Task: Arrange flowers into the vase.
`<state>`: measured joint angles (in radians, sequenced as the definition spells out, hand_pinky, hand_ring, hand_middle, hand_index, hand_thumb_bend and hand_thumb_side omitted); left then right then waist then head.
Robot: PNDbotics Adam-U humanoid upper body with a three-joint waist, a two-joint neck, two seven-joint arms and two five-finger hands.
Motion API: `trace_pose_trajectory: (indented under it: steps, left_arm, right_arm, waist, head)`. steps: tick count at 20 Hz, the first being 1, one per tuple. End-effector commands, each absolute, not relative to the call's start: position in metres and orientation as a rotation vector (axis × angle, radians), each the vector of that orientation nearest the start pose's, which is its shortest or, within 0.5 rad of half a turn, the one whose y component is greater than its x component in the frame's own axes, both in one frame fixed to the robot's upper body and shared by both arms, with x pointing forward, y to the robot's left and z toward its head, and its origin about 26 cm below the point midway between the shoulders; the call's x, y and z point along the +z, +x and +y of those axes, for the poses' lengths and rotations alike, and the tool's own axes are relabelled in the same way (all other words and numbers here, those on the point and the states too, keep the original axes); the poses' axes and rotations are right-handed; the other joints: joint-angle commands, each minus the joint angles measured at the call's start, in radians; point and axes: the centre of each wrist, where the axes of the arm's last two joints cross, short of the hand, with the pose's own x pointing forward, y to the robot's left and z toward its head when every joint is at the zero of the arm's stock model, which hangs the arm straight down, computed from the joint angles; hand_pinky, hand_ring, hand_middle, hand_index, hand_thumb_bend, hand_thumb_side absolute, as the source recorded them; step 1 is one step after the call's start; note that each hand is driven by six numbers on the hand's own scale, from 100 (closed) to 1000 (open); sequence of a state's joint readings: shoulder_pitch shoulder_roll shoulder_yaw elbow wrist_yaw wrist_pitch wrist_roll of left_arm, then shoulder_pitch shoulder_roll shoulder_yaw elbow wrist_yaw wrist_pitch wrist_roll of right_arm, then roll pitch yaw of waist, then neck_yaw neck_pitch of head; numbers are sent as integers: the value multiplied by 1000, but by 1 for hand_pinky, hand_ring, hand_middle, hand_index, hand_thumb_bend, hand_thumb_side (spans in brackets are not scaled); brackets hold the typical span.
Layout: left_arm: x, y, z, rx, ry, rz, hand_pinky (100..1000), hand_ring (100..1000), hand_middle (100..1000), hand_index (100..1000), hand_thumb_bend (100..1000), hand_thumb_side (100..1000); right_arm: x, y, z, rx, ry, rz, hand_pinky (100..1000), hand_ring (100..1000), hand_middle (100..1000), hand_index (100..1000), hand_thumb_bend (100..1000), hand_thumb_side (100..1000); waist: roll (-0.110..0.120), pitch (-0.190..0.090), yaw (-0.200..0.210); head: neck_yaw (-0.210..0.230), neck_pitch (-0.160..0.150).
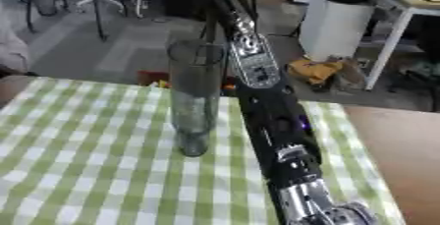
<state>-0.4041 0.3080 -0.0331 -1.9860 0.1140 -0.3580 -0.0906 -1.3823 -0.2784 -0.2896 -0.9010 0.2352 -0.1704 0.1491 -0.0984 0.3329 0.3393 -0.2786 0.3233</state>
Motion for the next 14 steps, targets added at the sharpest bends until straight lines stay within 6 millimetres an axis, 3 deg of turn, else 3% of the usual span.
trace_pose_trajectory:
  steps: [1,14]
  left_arm:
    - [231,307,239,673,160,3452,644,870,930,997,100,857]
    - [231,307,240,674,157,3457,645,870,931,997,100,860]
  right_arm:
    - [411,477,-230,415,-273,-2462,481,314,228,226,346,724]
    - [411,479,-238,531,-369,-2478,506,347,271,301,344,769]
  waist:
    - [8,-19,0]
    - [4,-25,-6]
  head:
    - [0,-13]
    - [6,-10]
